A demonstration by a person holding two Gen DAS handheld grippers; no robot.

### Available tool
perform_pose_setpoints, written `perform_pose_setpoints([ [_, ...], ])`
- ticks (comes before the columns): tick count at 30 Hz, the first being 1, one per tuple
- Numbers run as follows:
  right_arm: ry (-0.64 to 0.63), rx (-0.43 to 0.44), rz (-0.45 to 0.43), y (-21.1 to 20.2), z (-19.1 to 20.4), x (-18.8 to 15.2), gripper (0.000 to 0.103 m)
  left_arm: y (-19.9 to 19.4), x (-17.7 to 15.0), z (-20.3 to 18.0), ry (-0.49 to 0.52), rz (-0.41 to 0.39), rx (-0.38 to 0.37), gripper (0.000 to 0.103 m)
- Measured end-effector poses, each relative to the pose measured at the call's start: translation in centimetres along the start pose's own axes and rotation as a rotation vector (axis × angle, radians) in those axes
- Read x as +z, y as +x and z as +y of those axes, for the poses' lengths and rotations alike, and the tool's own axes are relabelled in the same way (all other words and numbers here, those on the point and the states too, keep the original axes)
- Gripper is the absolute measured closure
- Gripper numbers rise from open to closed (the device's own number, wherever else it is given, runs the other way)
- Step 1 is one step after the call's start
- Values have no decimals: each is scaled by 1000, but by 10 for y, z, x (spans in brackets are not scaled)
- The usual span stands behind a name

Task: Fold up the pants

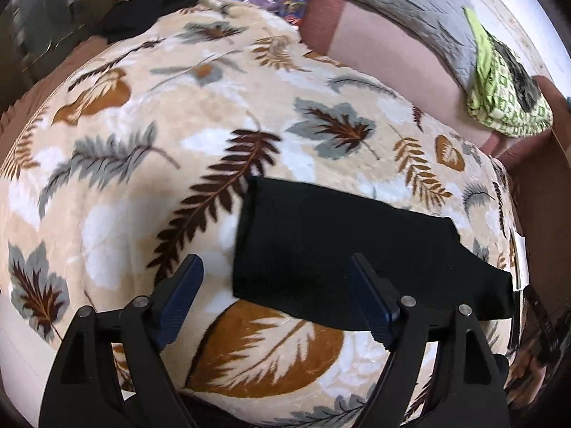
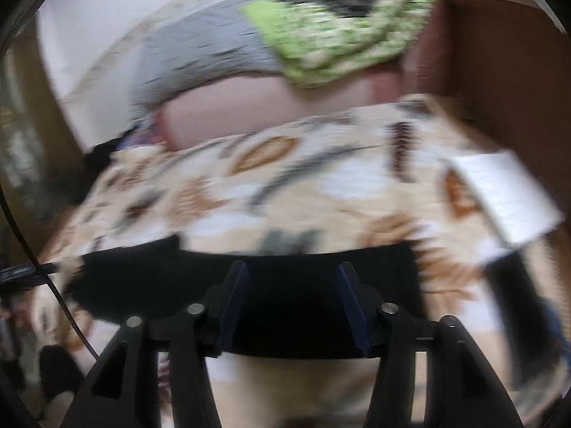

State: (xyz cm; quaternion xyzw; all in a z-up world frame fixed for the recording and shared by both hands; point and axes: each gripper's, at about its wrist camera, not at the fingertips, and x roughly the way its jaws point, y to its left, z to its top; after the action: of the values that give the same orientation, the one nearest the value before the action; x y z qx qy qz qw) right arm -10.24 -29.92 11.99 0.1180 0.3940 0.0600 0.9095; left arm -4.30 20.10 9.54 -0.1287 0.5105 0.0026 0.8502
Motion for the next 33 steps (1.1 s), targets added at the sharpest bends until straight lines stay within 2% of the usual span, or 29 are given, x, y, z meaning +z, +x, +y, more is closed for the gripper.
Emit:
perform_pose_setpoints([
  [3, -51, 131, 44, 28, 40, -10, 47, 4, -7, 2, 8, -2, 23, 20],
  [7, -163, 220, 88, 58, 98, -26, 47, 10, -14, -2, 24, -2, 20, 20],
  [11, -336, 323, 110, 79, 163, -43, 48, 18, -13, 0, 2, -1, 7, 20],
  [14, -454, 373, 120, 92, 207, -54, 55, 26, -11, -1, 3, -4, 26, 20],
  [16, -505, 410, 130, 100, 230, -61, 55, 31, -12, -2, 19, 0, 28, 20],
  [21, -626, 392, 163, 125, 265, -74, 55, 41, -11, -1, 23, 3, 26, 20],
  [22, -650, 375, 160, 129, 268, -76, 67, 42, -12, 0, 21, 3, 22, 20],
  [23, -663, 355, 158, 132, 270, -76, 96, 42, -12, 0, 19, 2, 19, 20],
  [24, -653, 347, 160, 133, 269, -73, 99, 42, -12, 1, 19, 0, 17, 20],
  [27, -573, 386, 149, 121, 260, -61, 99, 36, -14, 1, 28, -22, 4, 20],
  [33, -615, 367, 183, 113, 266, -78, 99, 31, -17, 7, 19, -34, -3, 20],
])
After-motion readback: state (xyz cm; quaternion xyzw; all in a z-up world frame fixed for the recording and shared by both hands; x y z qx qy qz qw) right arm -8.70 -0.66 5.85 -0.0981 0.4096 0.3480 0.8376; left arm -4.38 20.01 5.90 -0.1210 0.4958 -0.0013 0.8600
